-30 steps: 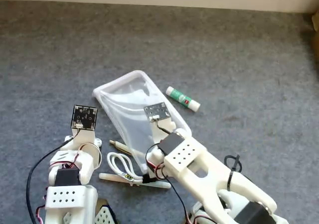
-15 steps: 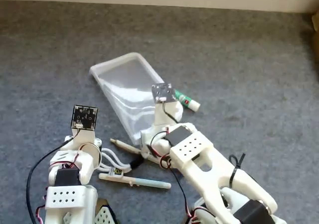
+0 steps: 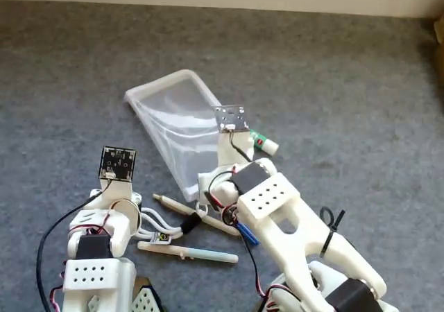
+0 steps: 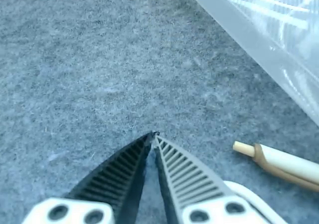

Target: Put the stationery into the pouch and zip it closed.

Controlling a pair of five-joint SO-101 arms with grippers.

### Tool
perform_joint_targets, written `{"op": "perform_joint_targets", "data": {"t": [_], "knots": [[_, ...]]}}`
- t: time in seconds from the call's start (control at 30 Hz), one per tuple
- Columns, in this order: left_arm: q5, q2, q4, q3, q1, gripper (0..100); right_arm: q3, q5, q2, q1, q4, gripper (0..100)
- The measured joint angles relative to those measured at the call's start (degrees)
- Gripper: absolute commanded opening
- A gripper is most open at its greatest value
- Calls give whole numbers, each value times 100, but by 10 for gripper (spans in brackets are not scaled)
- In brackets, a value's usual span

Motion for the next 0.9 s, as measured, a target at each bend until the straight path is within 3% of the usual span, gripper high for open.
{"op": "perform_joint_targets", "data": {"t": [0.67, 0.9], "knots": [[0, 0, 0, 0, 0, 7, -35, -958, 35, -1521, 79, 149], [0, 0, 0, 0, 0, 7, 721, -1020, 35, -1811, -774, 149]]}}
